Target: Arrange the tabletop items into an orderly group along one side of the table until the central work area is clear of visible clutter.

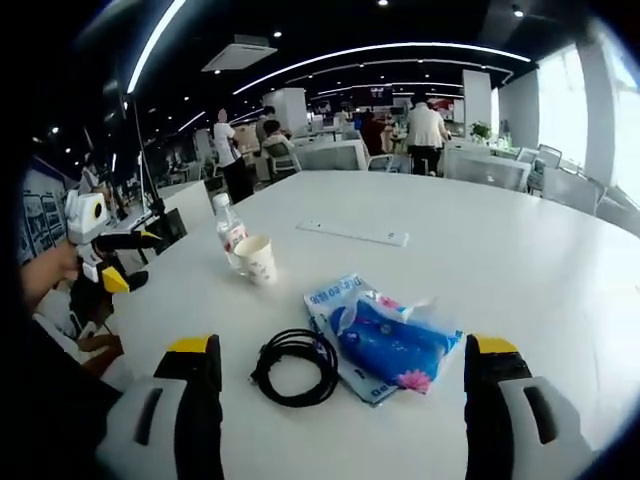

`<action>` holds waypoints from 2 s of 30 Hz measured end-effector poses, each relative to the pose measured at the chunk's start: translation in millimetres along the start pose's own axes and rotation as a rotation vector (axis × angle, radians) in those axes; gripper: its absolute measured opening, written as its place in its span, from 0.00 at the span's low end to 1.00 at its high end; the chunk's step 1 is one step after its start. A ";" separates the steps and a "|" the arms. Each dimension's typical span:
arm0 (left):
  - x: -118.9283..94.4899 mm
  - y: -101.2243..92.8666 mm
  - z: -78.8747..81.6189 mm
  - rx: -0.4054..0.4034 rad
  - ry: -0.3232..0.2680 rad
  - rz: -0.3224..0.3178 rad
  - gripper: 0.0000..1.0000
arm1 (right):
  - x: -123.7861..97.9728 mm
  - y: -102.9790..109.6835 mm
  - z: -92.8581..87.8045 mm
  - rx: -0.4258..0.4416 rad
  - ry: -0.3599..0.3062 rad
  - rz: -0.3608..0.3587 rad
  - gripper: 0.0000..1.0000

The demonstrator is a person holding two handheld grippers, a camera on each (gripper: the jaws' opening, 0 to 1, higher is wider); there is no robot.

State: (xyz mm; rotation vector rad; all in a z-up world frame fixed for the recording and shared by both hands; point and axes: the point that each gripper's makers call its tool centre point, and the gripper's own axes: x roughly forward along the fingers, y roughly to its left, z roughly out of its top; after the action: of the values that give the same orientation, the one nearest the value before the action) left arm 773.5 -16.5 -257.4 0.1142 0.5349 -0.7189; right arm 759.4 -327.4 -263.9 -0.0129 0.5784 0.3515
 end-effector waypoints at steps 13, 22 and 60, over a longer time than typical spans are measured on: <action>0.6 24.7 -16.1 -0.010 -0.003 0.017 1.00 | -8.1 -5.9 -10.4 0.015 0.008 -0.002 0.98; 4.8 13.9 -11.7 0.003 0.001 0.012 0.99 | -5.6 -4.2 -17.4 0.030 0.023 -0.005 0.97; 112.3 -109.2 -20.8 0.170 0.214 -0.368 0.67 | 43.7 46.5 -87.0 0.141 0.169 0.071 0.43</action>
State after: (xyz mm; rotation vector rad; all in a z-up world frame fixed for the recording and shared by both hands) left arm 763.5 -159.8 -323.0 0.2570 0.7086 -1.1199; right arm 731.8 -279.2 -356.5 0.1150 0.7716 0.3798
